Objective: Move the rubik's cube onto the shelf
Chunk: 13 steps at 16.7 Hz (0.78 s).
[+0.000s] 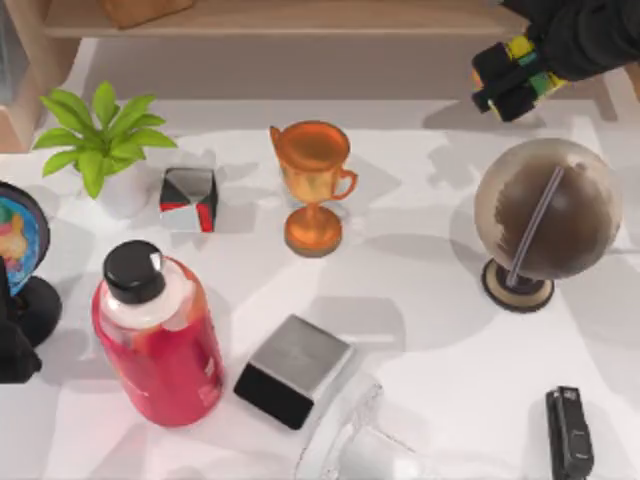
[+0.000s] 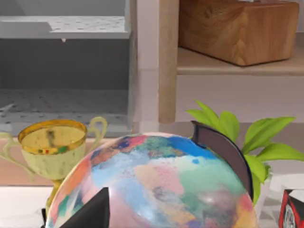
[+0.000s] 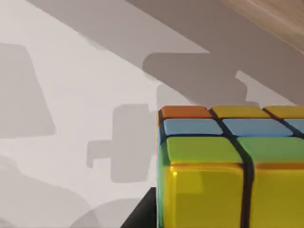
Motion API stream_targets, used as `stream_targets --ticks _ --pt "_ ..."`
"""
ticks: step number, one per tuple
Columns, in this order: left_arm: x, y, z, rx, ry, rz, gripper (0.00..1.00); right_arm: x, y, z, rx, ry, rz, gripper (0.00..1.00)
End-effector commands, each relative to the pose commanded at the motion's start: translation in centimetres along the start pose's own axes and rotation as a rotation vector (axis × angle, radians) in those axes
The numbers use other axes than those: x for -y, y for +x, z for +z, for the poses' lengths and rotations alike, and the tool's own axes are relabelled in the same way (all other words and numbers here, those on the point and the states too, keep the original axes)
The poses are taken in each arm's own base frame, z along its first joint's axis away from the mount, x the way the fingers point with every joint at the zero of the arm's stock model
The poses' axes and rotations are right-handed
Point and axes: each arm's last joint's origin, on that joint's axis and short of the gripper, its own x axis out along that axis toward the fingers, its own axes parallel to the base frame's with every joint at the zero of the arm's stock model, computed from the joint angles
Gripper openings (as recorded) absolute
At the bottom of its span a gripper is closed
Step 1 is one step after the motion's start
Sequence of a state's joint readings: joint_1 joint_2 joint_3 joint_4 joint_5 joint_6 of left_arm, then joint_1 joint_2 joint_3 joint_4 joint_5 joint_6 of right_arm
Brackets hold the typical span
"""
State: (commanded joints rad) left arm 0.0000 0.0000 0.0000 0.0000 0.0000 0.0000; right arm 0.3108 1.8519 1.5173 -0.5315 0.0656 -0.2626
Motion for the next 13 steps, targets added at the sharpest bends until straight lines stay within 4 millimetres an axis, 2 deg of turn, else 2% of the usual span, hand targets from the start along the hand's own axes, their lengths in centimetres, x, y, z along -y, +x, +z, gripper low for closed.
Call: stream_targets --ticks 3,6,9,13 --pt "0.0 0.0 0.0 0.0 0.0 0.0 1.0 -5.6 1.7 0.2 0.166 -0.029 -0.05 0.0" --pt "0.0 0.0 0.0 0.0 0.0 0.0 1.0 -9.7 3.3 -0.1 0.347 -0.009 -0.131 0.0" --pt "0.0 0.0 0.0 0.0 0.0 0.0 1.0 -12.8 4.6 -0.4 0.53 0.055 -0.219 0.0" --pt "0.0 0.0 0.0 0.0 0.0 0.0 1.0 -15.0 5.8 -0.8 0.744 0.188 -0.322 0.0"
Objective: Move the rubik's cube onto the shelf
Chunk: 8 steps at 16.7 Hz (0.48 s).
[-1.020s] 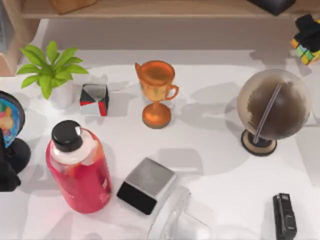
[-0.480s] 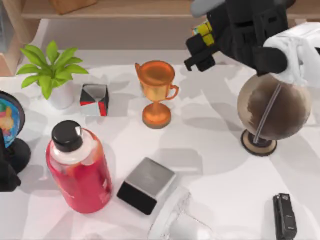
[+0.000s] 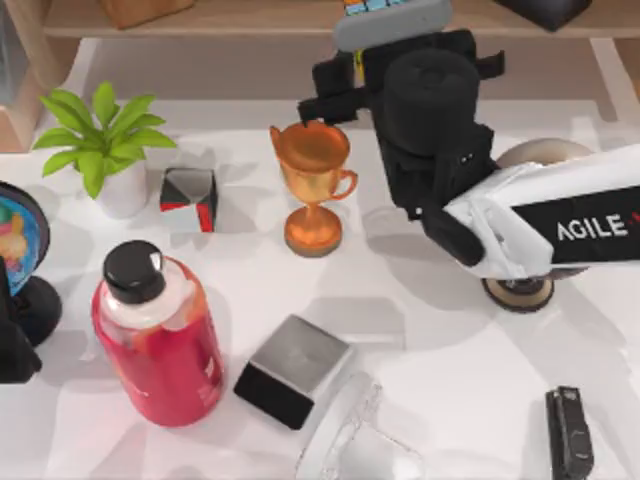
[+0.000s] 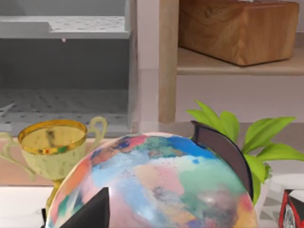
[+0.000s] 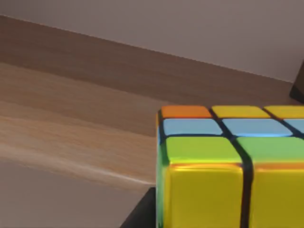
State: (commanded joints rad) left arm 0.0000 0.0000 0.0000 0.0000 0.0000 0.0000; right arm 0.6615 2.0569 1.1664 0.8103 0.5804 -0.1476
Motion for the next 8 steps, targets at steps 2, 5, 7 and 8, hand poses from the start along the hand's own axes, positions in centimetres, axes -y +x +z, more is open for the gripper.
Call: stream_targets --ticks 2,5,7,8 --pt "0.0 0.0 0.0 0.0 0.0 0.0 1.0 -0.6 0.2 -0.5 0.085 0.071 -0.057 0.0" --pt "0.0 0.0 0.0 0.0 0.0 0.0 1.0 -1.1 0.6 -1.3 0.169 0.155 -0.116 0.0" --pt "0.0 0.0 0.0 0.0 0.0 0.0 1.0 -1.3 0.8 -1.7 0.197 0.185 -0.132 0.0" --pt "0.0 0.0 0.0 0.0 0.0 0.0 1.0 -1.4 0.8 -1.9 0.204 0.193 -0.135 0.0"
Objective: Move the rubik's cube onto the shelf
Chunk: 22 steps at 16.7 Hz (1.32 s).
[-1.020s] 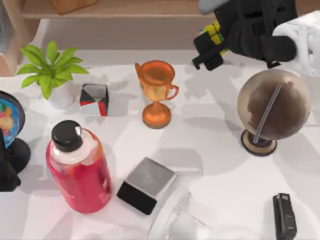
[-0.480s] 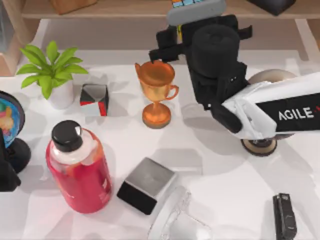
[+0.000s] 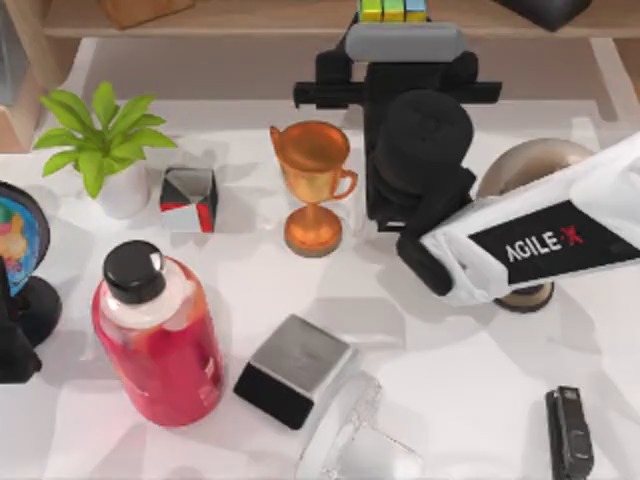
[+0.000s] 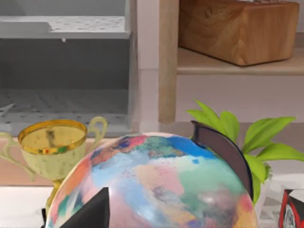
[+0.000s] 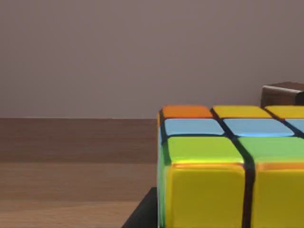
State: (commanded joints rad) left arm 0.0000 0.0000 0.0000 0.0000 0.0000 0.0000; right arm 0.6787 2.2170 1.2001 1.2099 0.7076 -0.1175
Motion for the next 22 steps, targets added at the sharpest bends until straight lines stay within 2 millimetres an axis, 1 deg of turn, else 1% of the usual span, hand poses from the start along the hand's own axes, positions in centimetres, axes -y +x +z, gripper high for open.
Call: stream_targets --ticks 5,8,10,14,17,19,22 --pt "0.0 0.0 0.0 0.0 0.0 0.0 1.0 0.0 0.0 0.0 0.001 0.001 0.0 0.0" --pt "0.0 0.0 0.0 0.0 0.0 0.0 1.0 0.1 0.4 0.0 -0.001 0.001 -0.001 0.0" --pt "0.0 0.0 0.0 0.0 0.0 0.0 1.0 -0.1 1.7 0.1 0.004 0.005 0.001 0.0" --pt "0.0 0.0 0.0 0.0 0.0 0.0 1.0 -0.4 6.4 1.0 0.035 0.023 -0.008 0.0" --pt "0.0 0.0 0.0 0.0 0.0 0.0 1.0 -0.2 9.1 0.4 0.024 0.015 -0.006 0.0" --pt "0.0 0.0 0.0 0.0 0.0 0.0 1.0 -0.1 9.9 -0.4 0.004 0.003 -0.001 0.0" --pt "0.0 0.0 0.0 0.0 0.0 0.0 1.0 -0.1 10.0 -0.5 0.001 0.001 0.0 0.0"
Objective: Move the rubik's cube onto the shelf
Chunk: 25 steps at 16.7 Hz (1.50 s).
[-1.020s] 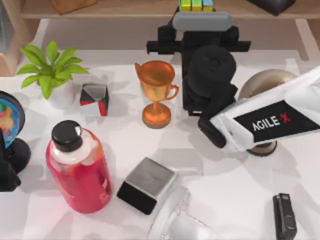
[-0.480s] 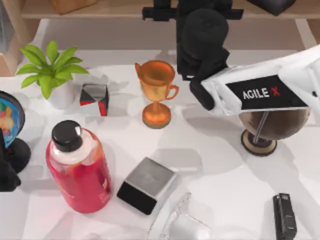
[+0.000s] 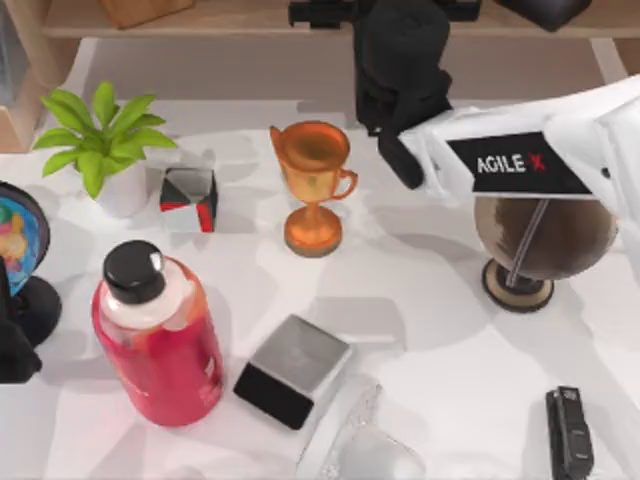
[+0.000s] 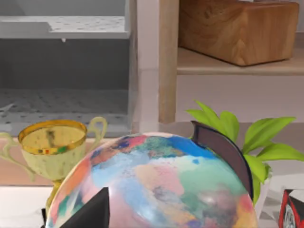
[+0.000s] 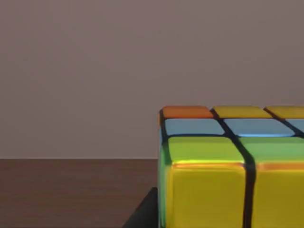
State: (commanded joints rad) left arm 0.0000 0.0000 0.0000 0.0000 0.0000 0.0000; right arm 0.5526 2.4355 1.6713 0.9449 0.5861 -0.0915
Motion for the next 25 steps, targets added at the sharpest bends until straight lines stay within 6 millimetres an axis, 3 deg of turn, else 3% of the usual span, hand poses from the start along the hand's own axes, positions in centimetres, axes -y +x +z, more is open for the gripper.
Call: stream_targets --ticks 1,14,25 --pt "0.0 0.0 0.0 0.0 0.0 0.0 1.0 0.0 0.0 0.0 0.0 0.0 0.0 0.0" --pt "0.0 0.0 0.0 0.0 0.0 0.0 1.0 0.0 0.0 0.0 0.0 0.0 0.0 0.98" --pt "0.0 0.0 0.0 0.0 0.0 0.0 1.0 0.06 -0.12 0.33 0.009 -0.001 0.003 1.0"
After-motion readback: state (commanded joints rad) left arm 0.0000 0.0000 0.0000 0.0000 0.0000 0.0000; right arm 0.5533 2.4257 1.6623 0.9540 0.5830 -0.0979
